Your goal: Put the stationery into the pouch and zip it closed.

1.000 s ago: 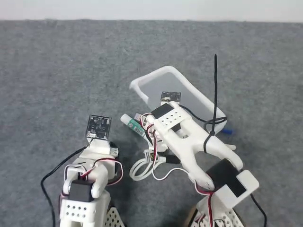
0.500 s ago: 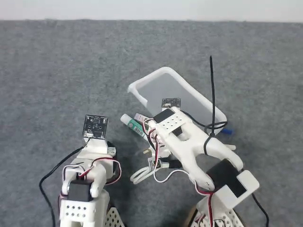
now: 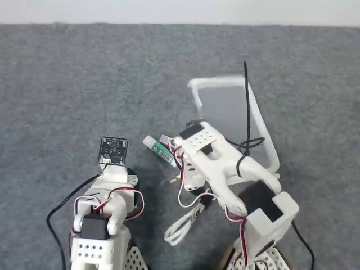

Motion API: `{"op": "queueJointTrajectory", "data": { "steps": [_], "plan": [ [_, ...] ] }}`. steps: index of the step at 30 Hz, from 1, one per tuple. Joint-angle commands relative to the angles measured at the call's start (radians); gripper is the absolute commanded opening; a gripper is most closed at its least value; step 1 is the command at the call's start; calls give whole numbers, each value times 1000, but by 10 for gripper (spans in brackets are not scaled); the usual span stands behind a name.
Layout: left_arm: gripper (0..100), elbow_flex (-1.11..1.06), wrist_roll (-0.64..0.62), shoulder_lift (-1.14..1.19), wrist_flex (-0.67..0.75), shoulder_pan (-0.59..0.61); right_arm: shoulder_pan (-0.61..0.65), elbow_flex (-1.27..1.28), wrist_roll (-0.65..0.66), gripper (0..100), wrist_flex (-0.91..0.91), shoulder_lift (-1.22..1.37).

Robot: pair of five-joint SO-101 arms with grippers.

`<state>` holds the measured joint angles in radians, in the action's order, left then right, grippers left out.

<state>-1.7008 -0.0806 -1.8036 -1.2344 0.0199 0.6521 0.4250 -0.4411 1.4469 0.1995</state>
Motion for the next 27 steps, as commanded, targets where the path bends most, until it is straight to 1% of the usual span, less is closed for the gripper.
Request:
{"op": "queueJointTrajectory", "data": {
  "steps": [1,17,23,27],
  "plan": [
    [12,16,-15,-18,35,8,-8,-60,87,6,74,-56],
    [12,16,-15,-18,35,8,-8,-57,328,6,191,-487],
    [12,16,-14,-18,35,8,-8,-14,468,6,183,-604],
    [12,16,-14,-18,35,8,-38,41,505,6,176,-671]
  ]
}}
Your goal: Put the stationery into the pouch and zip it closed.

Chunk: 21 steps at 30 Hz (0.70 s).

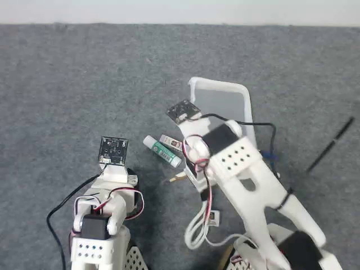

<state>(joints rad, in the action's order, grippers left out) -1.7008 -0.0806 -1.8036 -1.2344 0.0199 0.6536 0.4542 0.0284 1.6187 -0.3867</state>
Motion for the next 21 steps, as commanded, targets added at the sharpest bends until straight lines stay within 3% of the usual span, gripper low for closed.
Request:
{"op": "queueJointTrajectory", "data": {
  "steps": [1,8,12,15,21],
  "plan": [
    [12,16,-12,-18,35,8,-56,26,35,6,-13,-96],
    [12,16,-12,-18,38,8,-153,95,37,12,-85,-114],
    [12,16,-14,-18,60,9,-143,95,29,121,-81,-124],
    [12,16,-14,-18,61,9,-81,103,29,180,-77,-120],
    [12,16,-14,-18,63,9,139,192,28,183,-150,-114]
  ]
}}
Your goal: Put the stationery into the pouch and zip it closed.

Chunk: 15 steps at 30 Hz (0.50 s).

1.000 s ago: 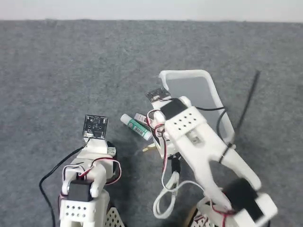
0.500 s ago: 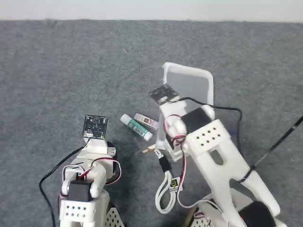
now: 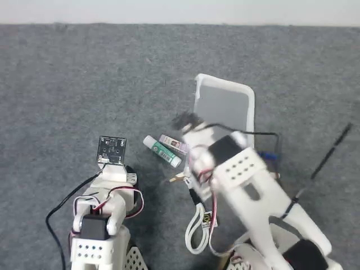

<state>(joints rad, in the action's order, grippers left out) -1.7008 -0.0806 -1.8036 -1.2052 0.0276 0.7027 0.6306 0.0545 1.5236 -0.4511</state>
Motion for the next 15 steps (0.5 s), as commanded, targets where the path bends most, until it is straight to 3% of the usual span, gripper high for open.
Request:
{"op": "queueJointTrajectory", "data": {
  "steps": [1,15],
  "plan": [
    [12,16,-14,-18,34,2,111,37,2,183,-88,-50],
    [12,16,-14,-18,34,2,133,330,2,183,-460,-48]
  ]
}}
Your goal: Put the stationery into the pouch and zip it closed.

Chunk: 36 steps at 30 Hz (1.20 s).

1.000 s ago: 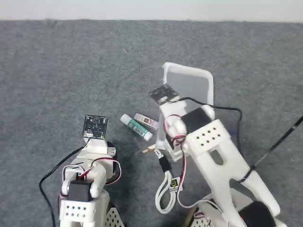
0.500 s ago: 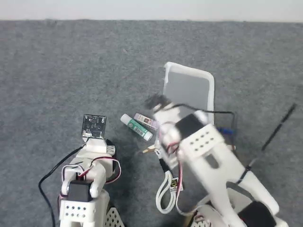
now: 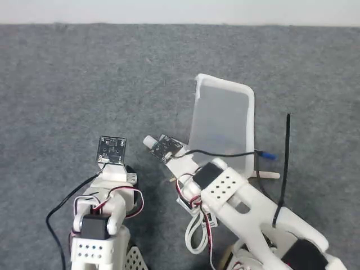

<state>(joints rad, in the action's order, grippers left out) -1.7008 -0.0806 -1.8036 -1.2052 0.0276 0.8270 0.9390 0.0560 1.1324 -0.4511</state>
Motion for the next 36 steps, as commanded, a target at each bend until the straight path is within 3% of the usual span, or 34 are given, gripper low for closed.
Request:
{"op": "queueJointTrajectory", "data": {
  "steps": [1,11,23,28,36],
  "plan": [
    [12,16,-14,-18,34,2,8,40,0,183,-96,-48],
    [12,16,-14,-18,32,2,7,161,6,143,-272,-48],
    [12,16,-14,-18,29,2,7,127,9,136,-262,51],
    [12,16,-14,-18,29,2,-1,60,11,0,-211,70],
    [12,16,-12,-18,29,2,-99,25,11,6,-104,-97]
  ]
}}
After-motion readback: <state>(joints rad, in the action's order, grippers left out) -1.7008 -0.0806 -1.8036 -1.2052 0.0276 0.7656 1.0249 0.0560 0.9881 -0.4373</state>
